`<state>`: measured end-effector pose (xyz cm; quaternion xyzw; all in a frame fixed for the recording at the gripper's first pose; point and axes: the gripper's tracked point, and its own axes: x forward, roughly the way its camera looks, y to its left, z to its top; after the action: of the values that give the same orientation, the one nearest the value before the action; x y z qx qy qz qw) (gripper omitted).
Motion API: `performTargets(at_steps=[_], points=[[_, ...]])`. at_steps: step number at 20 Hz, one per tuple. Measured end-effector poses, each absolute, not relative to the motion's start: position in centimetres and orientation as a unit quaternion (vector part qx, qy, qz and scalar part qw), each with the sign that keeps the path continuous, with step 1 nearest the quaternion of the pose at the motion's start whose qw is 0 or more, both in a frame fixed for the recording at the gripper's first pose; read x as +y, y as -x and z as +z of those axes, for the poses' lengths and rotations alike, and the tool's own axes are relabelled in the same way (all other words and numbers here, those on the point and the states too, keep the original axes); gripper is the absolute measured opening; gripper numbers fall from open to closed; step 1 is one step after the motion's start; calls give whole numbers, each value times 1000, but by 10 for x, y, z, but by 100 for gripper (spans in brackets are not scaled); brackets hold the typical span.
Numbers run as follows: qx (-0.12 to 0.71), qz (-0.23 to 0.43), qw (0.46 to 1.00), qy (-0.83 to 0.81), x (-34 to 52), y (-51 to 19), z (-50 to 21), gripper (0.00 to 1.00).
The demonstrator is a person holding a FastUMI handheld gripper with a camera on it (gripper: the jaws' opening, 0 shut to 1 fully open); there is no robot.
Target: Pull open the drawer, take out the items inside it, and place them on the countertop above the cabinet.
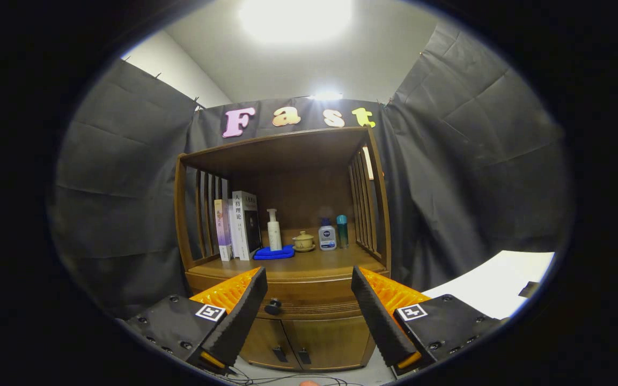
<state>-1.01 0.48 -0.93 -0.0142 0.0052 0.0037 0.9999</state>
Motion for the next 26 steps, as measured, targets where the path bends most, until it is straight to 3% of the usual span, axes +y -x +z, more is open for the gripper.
performTargets(at_steps=[17,26], points=[[27,7,1000,7,3,4,-27,100],[38,29,999,-4,32,-42,-42,100]])
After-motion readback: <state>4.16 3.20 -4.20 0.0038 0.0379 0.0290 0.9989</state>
